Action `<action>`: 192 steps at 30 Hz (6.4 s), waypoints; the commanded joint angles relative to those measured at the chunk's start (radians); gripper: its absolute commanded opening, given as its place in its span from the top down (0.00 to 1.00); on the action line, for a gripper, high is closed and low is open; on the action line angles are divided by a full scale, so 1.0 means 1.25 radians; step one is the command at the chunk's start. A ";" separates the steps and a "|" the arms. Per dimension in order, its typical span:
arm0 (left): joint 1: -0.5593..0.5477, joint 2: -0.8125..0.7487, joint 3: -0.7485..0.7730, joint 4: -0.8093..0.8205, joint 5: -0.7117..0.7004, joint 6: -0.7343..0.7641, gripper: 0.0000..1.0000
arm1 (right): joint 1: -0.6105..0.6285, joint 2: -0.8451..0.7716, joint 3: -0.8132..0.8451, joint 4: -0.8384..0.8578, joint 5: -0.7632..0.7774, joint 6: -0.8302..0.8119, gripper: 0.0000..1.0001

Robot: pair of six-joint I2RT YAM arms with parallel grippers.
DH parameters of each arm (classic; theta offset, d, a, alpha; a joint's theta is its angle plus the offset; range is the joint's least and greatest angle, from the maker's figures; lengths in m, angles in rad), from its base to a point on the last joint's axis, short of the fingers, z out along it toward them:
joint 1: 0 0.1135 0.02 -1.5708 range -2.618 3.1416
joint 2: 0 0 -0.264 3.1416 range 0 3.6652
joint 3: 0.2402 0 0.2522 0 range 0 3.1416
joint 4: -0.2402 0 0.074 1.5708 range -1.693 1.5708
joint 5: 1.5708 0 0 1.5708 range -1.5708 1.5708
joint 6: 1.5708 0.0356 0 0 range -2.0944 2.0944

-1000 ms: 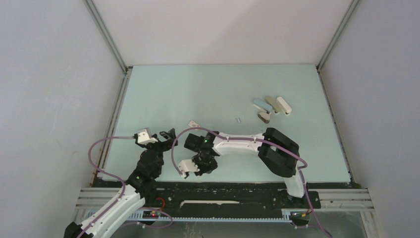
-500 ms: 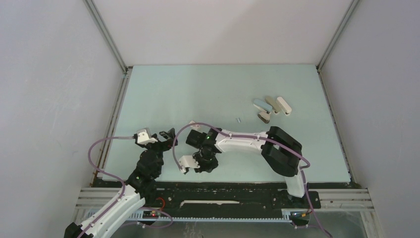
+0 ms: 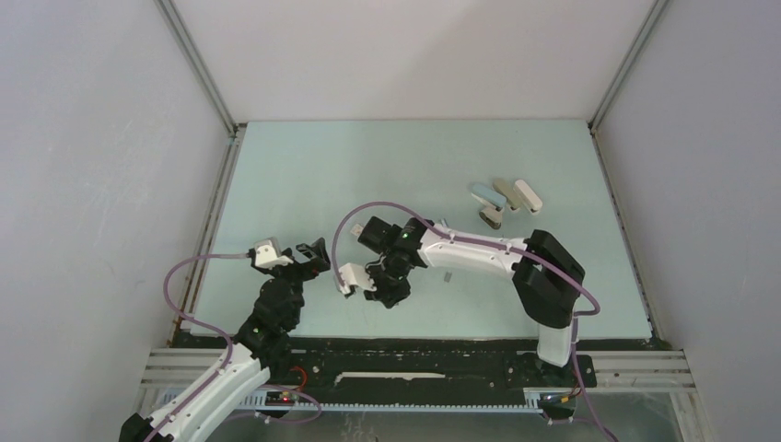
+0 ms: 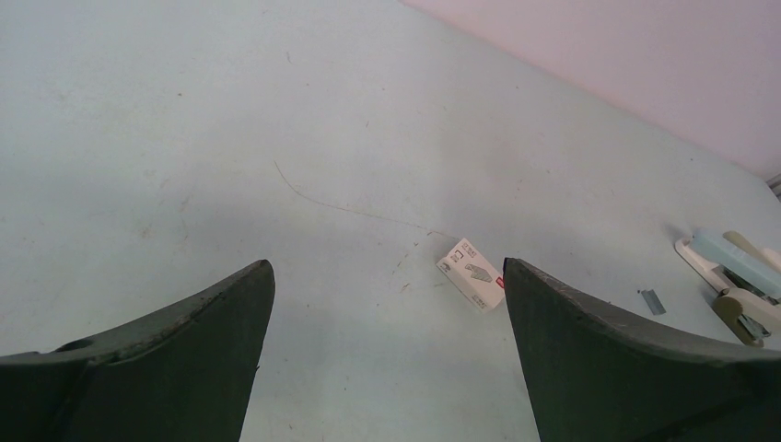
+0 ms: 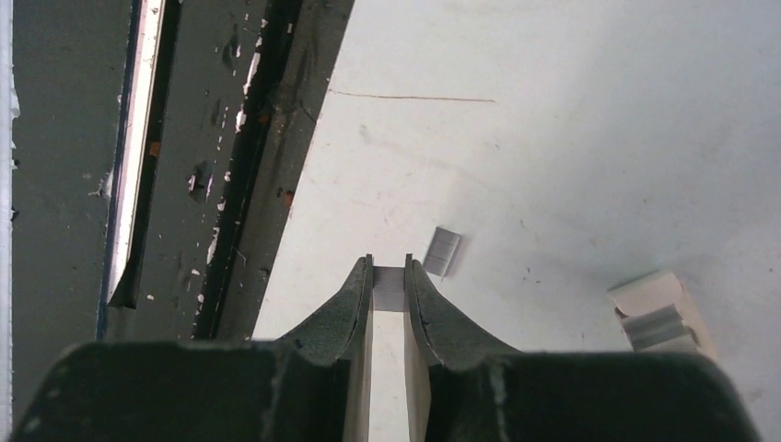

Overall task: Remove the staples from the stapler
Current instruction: Pick up the staple from the center of the board, then place the staple in the staple box.

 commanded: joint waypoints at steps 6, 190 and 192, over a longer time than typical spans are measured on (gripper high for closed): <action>0.005 0.005 -0.013 0.021 -0.009 -0.002 0.00 | -0.063 -0.048 0.025 0.046 -0.027 0.069 0.82; 0.006 -0.006 -0.013 0.021 -0.009 -0.001 0.00 | -0.184 0.087 -0.097 0.461 0.220 0.660 0.81; 0.006 -0.006 -0.013 0.021 -0.010 -0.002 0.00 | -0.184 0.089 -0.097 0.461 0.218 0.660 0.81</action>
